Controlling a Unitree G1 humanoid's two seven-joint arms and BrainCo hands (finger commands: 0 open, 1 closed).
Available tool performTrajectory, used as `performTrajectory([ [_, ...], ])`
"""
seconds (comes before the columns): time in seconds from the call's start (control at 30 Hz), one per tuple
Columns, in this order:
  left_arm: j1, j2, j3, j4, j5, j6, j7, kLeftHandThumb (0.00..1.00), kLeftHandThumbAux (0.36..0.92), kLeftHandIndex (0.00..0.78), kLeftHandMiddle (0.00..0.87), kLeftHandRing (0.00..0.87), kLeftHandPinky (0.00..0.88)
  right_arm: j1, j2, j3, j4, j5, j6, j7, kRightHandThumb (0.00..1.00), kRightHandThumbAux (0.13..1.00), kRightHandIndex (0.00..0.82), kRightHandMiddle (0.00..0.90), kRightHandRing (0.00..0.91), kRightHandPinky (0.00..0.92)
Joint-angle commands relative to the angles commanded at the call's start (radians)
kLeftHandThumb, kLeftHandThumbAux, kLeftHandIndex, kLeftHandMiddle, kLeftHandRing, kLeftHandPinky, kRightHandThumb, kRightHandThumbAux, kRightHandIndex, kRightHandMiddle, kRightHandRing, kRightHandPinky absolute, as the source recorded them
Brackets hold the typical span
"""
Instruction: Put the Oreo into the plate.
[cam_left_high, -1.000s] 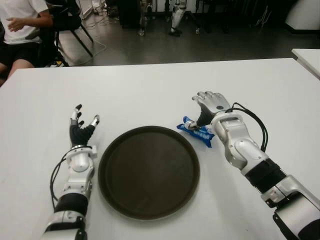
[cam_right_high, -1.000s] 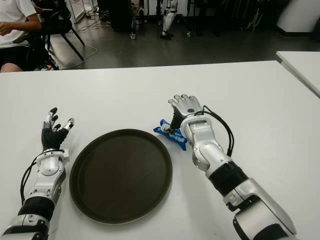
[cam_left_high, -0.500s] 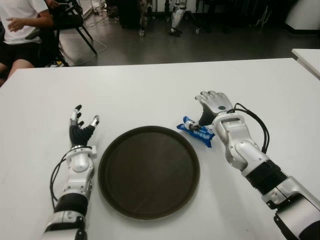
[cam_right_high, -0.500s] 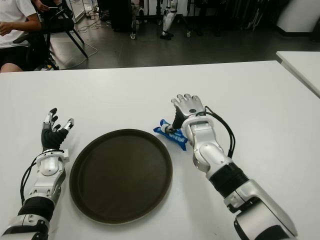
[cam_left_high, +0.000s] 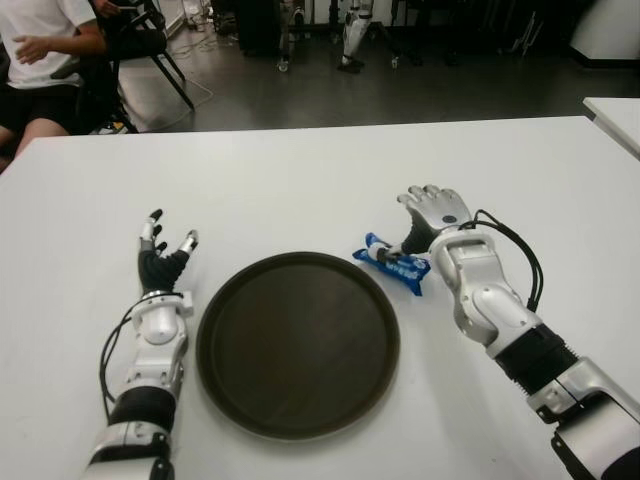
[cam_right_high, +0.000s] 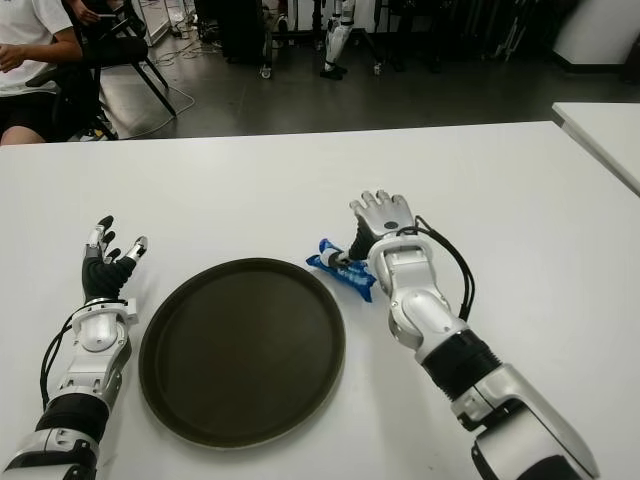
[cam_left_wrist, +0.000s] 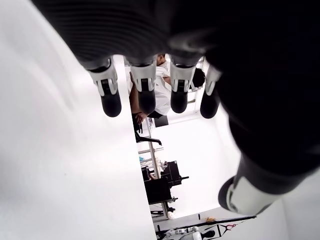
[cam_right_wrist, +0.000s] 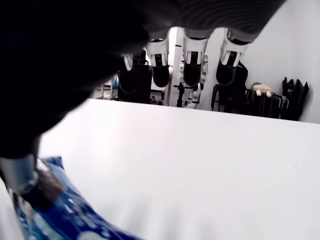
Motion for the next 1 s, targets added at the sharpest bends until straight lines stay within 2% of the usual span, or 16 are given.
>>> performTrajectory([
  [0.27,-0.001,-0.002,0.003,-0.002,-0.001,0.012,0.007,0.057,0.711,0.023,0.046,0.024,0.021,0.012,0.008,-0.007,0.004,0.013,0.01,0.013,0.062,0.542,0.0,0.0,0.0,0.0],
  [0.63,0.0,0.0,0.002,-0.001,0.002,0.01,0.008,0.019,0.698,0.019,0.024,0.006,0.015,0.038,0.026,-0.037,-0.002,0.06,0.0,-0.007,0.043,0.542,0.0,0.0,0.0,0.012],
  [1.0,-0.002,0.001,0.003,0.003,0.0,0.014,0.004,0.016,0.695,0.014,0.018,0.0,0.01,0.06,0.03,-0.051,-0.019,0.085,-0.014,-0.026,0.004,0.493,0.027,0.044,0.017,0.053],
])
